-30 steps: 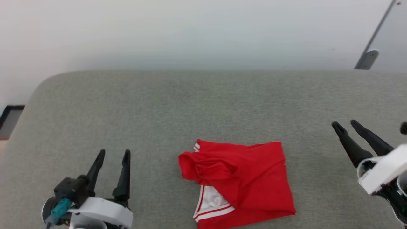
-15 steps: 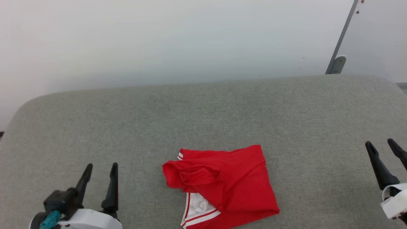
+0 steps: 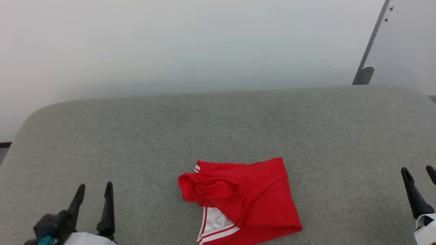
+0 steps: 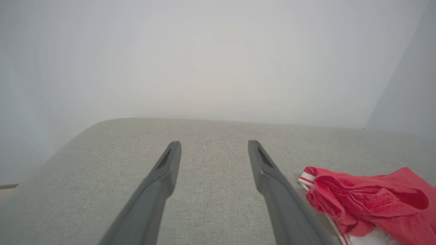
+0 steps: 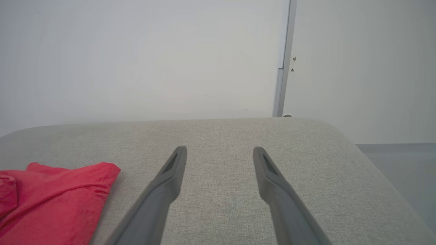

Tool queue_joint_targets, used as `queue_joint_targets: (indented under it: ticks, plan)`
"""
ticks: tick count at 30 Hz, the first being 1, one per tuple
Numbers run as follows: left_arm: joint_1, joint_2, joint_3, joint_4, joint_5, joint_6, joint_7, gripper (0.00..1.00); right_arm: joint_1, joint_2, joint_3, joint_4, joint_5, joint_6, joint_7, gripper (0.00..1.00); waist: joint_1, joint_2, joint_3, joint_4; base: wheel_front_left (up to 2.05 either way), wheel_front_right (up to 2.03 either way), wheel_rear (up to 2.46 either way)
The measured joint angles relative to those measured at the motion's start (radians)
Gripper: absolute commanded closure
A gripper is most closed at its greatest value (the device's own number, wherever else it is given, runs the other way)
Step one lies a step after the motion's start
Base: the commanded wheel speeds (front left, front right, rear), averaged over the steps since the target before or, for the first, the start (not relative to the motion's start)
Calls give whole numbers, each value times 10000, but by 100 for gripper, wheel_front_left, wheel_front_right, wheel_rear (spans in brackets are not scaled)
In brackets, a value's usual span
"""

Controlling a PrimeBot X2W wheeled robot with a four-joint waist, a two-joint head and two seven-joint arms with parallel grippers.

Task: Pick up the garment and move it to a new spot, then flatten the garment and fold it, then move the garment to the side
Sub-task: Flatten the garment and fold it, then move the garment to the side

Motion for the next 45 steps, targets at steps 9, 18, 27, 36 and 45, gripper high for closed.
queue_joint_targets:
  ticks: [9,18,27,36,45]
  plan:
    - [133,-314,550,-81,385,-209,-15,0,395,190,-351,-291,-153,0,-12,0,0,0,7,140,0,0,0]
    - [151,-639,732,-190,802,-500,-15,0,632,357,-422,-391,-322,0,199,0,0,0,37,343,0,0,0]
    - [125,-834,639,-414,1085,-608,-15,0,502,353,339,-637,-46,0,982,0,0,0,222,952,0,0,0]
    - [-25,-1137,414,-608,1340,-681,-17,0,-449,96,1607,-725,826,0,1965,0,0,0,667,1687,0,0,0]
    - [-190,-1438,320,-573,1503,-732,-17,0,-1084,-476,2658,-780,1845,0,2849,0,0,0,1100,2356,0,0,0]
